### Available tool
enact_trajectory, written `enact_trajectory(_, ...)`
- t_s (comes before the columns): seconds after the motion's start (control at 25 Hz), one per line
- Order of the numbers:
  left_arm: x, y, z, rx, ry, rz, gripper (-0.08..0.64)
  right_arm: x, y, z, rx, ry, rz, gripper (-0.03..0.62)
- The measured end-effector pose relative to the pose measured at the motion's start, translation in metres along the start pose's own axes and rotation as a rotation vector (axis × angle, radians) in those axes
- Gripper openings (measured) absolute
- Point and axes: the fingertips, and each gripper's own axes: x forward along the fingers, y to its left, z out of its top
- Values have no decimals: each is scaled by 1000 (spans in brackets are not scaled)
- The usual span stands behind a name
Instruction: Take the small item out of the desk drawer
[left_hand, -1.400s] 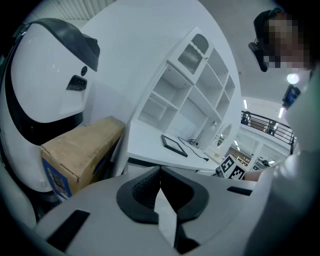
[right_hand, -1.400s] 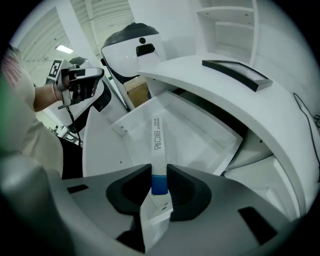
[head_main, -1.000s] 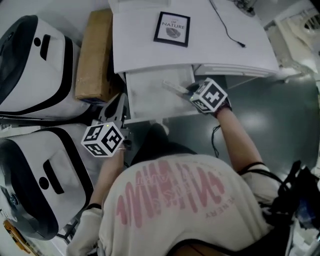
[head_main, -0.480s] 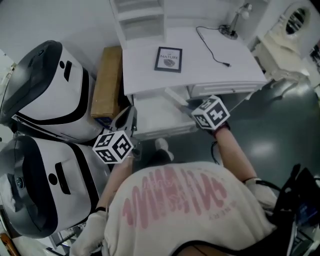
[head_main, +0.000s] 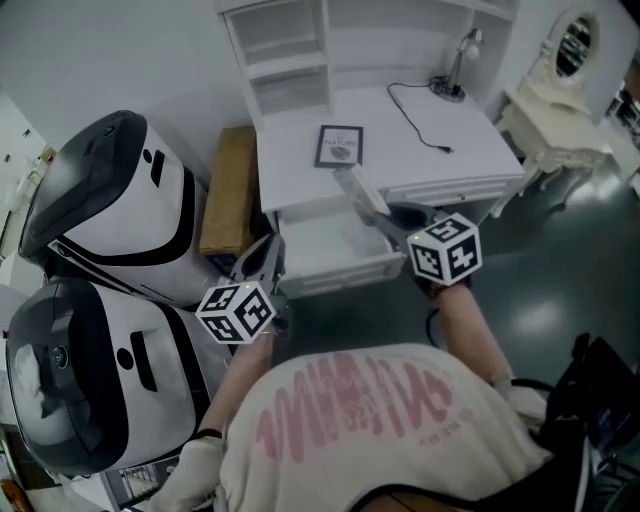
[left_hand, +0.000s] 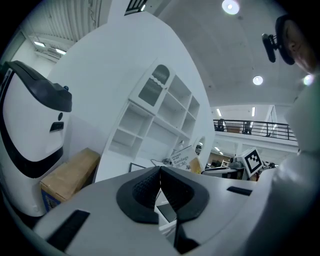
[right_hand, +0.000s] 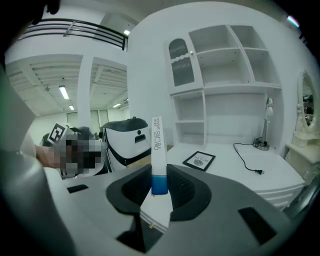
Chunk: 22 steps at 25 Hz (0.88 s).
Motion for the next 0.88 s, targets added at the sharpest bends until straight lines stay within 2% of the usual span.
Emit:
enact_trajectory(0.16, -11, -4, 3, 2, 0, -25, 29, -16, 12, 19, 15, -64, -12, 103)
enact_trajectory(0.48, -49, -2, 2, 22, 40, -84, 29, -33, 53, 25, 26, -102, -73, 103)
enact_trajectory(0.88, -93, -3, -10, 19, 54, -127, 29, -60, 99, -14, 57, -60, -143, 103)
